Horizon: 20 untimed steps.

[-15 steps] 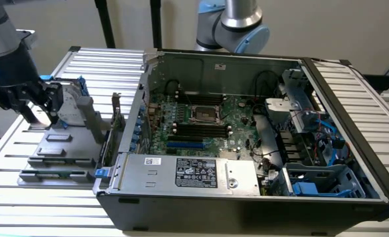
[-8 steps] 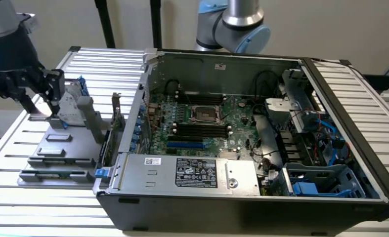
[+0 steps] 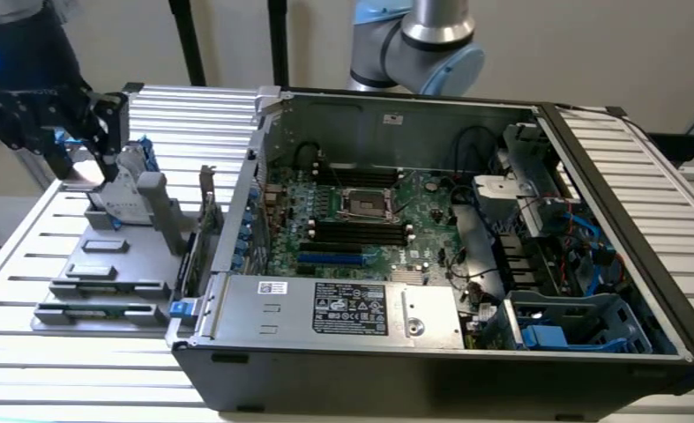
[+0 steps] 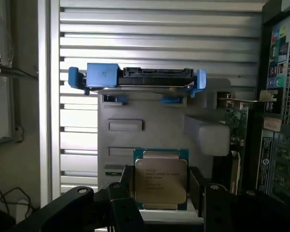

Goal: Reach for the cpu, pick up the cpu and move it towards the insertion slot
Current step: 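Pick up the cpu and move it towards the insertion slot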

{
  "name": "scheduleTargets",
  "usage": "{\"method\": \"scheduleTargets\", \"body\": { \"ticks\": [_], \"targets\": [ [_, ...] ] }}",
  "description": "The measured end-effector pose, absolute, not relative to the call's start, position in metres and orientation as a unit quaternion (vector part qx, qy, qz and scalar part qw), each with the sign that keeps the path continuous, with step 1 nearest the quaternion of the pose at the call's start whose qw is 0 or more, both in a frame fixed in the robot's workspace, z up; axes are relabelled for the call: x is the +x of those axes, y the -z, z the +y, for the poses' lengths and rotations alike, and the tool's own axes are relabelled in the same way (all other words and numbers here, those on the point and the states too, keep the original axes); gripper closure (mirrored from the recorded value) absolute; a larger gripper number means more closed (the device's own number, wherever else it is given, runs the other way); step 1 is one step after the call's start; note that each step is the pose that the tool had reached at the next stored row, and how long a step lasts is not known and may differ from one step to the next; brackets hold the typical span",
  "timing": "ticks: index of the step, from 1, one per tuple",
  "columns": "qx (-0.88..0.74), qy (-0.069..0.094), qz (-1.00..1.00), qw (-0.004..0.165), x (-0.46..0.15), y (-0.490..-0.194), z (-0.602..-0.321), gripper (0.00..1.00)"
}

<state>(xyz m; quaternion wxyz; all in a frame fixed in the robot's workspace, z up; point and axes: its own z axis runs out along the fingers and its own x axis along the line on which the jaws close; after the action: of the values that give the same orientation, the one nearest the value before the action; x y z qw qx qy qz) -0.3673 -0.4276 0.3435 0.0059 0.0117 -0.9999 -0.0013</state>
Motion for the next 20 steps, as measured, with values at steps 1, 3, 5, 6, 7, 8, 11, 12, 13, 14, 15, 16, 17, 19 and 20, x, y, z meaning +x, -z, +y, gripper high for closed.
{"method": "scheduleTargets", "body": {
  "ticks": [1,3,5,6,7,8,11,12,13,14,15,16,17,19,20],
  "targets": [
    [0.012,0.002,-1.0,0.006,-0.363,-0.348,-0.428,0.45],
    [0.012,0.002,-1.0,0.007,-0.354,-0.357,-0.428,0.45],
    [0.012,0.003,-1.0,0.008,-0.345,-0.364,-0.428,0.45],
    [0.012,0.003,-1.0,0.009,-0.34,-0.367,-0.428,0.45],
    [0.012,0.003,-1.0,0.009,-0.336,-0.37,-0.428,0.45],
    [0.012,0.003,-1.0,0.009,-0.331,-0.372,-0.428,0.45],
    [0.012,0.004,-1.0,0.011,-0.317,-0.378,-0.428,0.45],
    [0.012,0.004,-1.0,0.011,-0.313,-0.379,-0.428,0.45],
    [0.012,0.004,-1.0,0.011,-0.308,-0.381,-0.428,0.45],
    [0.012,0.004,-1.0,0.011,-0.304,-0.382,-0.428,0.45],
    [0.012,0.004,-1.0,0.012,-0.299,-0.383,-0.428,0.45],
    [0.012,0.004,-1.0,0.012,-0.295,-0.384,-0.428,0.45],
    [0.012,0.004,-1.0,0.012,-0.29,-0.385,-0.428,0.45],
    [0.012,0.004,-1.0,0.012,-0.281,-0.386,-0.428,0.45],
    [0.012,0.004,-1.0,0.012,-0.276,-0.387,-0.428,0.45]
  ]
}}
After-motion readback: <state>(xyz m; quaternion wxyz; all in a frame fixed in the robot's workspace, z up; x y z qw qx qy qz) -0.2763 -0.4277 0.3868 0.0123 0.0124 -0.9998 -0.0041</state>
